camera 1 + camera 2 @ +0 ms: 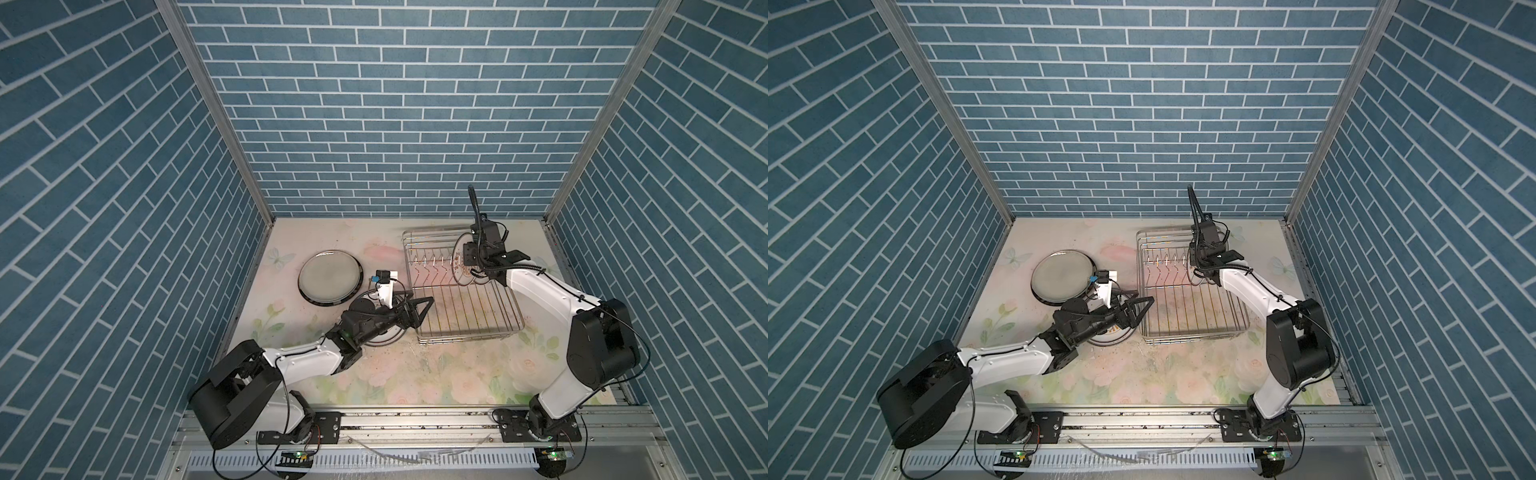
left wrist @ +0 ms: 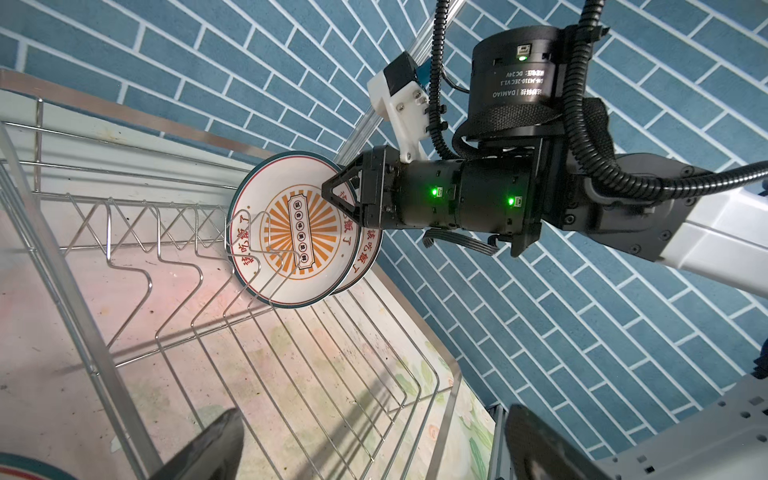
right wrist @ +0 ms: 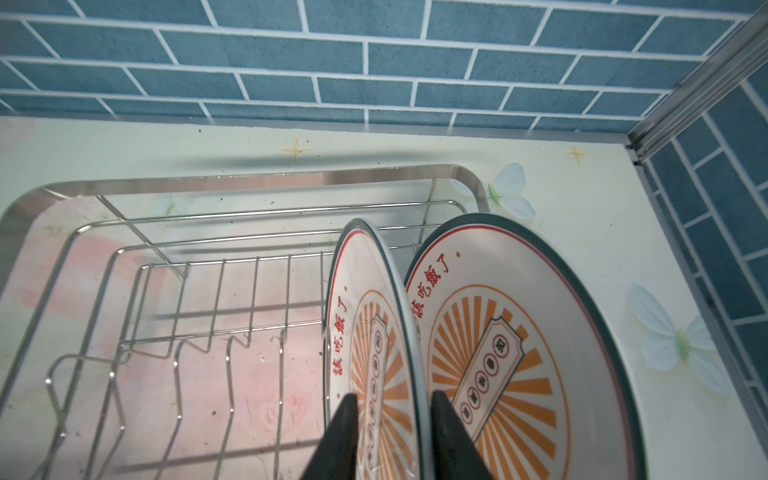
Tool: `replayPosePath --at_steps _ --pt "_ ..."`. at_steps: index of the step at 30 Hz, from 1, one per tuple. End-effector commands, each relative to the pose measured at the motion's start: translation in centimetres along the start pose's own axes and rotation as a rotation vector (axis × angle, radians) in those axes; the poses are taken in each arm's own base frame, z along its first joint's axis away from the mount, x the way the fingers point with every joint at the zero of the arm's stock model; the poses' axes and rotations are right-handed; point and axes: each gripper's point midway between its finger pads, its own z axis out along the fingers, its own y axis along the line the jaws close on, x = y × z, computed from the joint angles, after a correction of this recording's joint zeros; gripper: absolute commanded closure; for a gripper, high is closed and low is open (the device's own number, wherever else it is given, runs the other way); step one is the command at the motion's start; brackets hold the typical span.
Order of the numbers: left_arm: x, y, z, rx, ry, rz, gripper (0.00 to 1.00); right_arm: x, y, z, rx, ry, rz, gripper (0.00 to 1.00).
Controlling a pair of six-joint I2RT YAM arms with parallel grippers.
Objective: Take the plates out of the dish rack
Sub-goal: 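Close the right gripper on the rim of the next cream plate in the rack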
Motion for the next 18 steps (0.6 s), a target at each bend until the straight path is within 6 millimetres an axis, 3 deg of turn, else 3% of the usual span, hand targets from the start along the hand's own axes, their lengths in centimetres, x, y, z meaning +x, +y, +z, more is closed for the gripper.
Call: replayPosePath --at_steps 1,18 --pt "-0.12 -0.15 0.50 -0.004 0.003 0.000 0.00 -0.96 -0.51 0.15 0.034 -0.007 0.011 0.74" --pt "0.27 0.58 1.00 -0.028 0.012 -0.010 0.00 -1.43 -1.25 0.64 0.090 -0.033 0.011 0.79"
